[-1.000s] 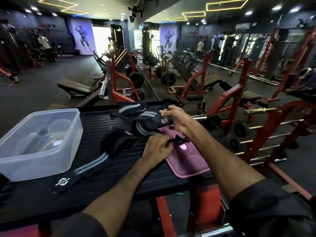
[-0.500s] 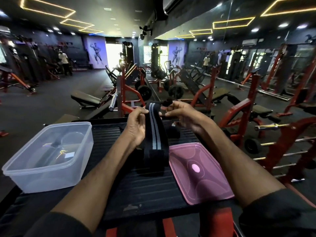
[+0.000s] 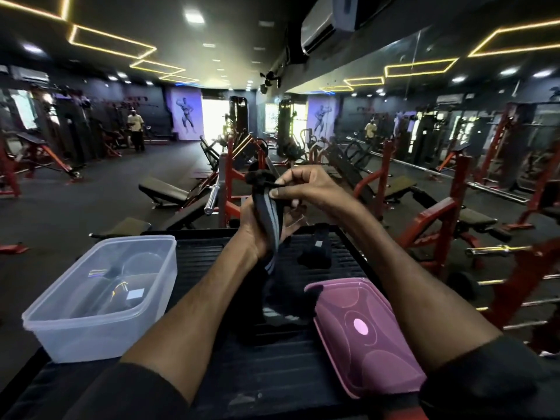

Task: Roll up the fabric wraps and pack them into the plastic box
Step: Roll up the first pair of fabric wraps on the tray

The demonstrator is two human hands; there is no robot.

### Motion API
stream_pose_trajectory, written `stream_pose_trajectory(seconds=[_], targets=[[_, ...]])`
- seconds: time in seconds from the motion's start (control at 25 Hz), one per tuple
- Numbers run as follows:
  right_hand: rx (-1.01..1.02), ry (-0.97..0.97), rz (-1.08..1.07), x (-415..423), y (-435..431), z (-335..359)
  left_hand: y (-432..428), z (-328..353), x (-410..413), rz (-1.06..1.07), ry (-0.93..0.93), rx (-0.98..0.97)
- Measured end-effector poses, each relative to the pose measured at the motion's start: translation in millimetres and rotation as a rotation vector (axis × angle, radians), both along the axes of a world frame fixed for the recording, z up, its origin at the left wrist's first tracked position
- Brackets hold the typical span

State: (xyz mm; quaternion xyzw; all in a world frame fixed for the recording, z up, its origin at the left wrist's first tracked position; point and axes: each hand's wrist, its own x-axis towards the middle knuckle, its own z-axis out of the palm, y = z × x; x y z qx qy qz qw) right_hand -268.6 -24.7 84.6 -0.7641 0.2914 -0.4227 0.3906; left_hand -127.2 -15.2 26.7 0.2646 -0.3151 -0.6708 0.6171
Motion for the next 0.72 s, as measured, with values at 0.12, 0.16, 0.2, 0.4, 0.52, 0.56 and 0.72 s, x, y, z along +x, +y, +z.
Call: stream_pose_trajectory(seconds=[0.12,0.16,0.2,0.4,0.52,0.56,0.72], targets=[[-0.233,-0.085,-0.180,1.2,-8.8,-4.6,0.3,-7.1,15.4,0.070,-0.275,0.029],[-0.308,-0.128,-0.227,0.0,-9.7,-1.6,5.7,-9.4,23.5,0.060,-0.344,-0.011],[-0.376,-0.165,-0.269,-0.8,-8.5,3.7,10.9,-12.2,32.7,0.060,-0.381,-0.040],[-0.602,-0.198,-0.379,1.4,-7.4,51.9,26.2,-3.5,45.7,-0.171,-0.555,-0.151],[-0.654,-0.209,-0.424,2.1,-6.7,74.5,39.7,9.1,26.1,-0.059,-0.805,-0.270],[-0.654,-0.214,-0.432,1.5,-7.2,79.7,44.0,12.3,21.5,-0.018,-0.833,-0.322],[-0.574,-0.313,-0.416,-2.8,-4.1,99.4,54.8,34.9,18.0,0.098,-0.808,-0.466]])
